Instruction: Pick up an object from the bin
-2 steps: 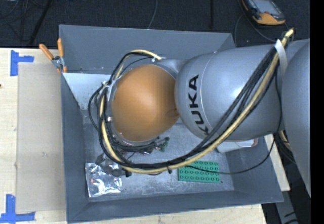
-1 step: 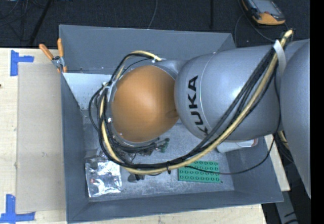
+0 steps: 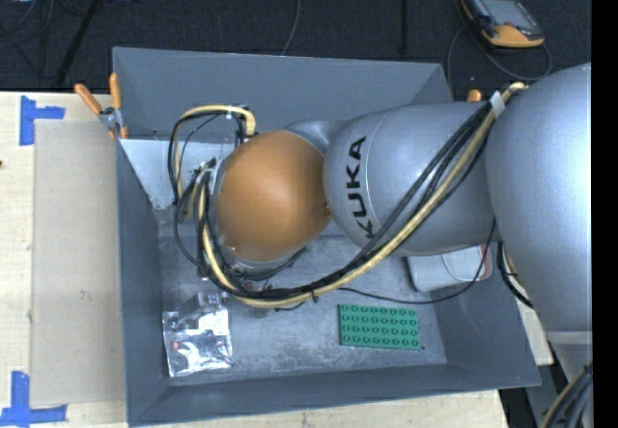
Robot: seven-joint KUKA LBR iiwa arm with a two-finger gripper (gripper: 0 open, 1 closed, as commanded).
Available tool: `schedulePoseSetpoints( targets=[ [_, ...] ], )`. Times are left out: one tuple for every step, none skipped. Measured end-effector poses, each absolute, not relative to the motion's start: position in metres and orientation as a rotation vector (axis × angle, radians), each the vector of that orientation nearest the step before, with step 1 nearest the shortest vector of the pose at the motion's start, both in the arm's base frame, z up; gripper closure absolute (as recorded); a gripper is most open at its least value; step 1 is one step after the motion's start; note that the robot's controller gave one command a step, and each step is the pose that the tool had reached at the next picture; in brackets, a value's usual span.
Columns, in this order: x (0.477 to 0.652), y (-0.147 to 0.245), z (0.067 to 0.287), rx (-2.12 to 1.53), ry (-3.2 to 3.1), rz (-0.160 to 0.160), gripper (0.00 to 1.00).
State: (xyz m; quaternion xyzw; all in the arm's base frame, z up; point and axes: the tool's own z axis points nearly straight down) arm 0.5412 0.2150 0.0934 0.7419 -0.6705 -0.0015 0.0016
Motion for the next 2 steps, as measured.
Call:
schedulePoseSetpoints(
  targets=[
    [0.5516, 0.2351, 0.0685, 2.844, -1.335, -0.006, 0.0],
    [0.5521, 0.2342, 0.0691, 2.839, -1.344, -0.007, 1.0]
  ],
)
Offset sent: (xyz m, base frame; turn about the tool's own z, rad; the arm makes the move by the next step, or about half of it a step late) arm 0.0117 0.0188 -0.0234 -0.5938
